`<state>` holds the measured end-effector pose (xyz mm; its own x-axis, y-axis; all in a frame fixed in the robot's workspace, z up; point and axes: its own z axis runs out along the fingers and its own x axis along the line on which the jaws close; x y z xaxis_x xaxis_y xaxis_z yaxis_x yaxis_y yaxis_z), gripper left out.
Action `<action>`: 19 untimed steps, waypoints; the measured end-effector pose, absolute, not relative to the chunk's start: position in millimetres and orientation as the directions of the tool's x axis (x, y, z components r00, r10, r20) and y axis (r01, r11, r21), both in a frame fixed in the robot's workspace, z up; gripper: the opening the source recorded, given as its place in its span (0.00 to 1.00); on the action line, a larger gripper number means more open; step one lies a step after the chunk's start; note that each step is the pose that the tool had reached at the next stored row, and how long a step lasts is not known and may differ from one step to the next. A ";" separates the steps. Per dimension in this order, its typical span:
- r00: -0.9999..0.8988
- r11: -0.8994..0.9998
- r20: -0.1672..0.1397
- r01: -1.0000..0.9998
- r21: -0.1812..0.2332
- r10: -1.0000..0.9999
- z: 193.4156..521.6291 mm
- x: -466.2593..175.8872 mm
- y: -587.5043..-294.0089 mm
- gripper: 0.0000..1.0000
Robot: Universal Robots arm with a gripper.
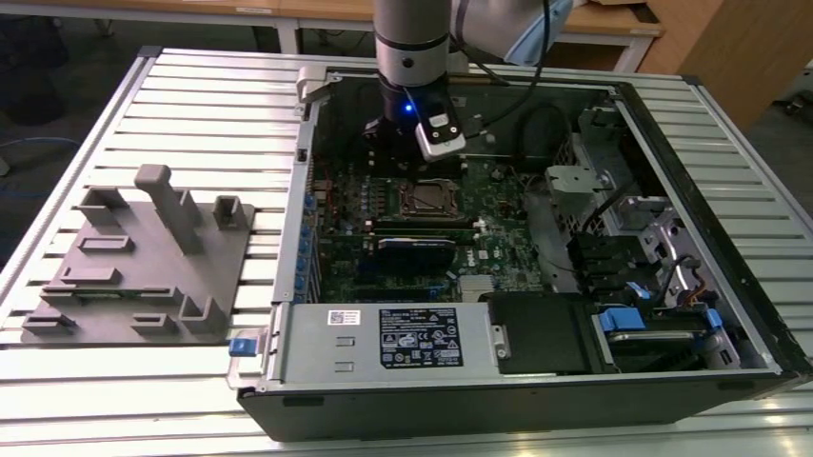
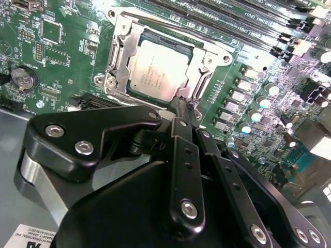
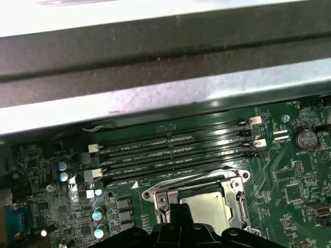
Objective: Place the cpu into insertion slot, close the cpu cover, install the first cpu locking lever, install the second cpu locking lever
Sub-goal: 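Install the first cpu locking lever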
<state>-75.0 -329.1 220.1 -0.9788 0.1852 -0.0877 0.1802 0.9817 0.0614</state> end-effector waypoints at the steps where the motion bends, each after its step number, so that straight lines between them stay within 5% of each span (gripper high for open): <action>1: -0.979 0.982 -0.088 0.180 0.061 0.185 220.0 -74.2 -329.0 0.11; 19: -0.979 0.982 -0.090 0.180 0.049 0.184 218.4 -45.0 -330.4 0.11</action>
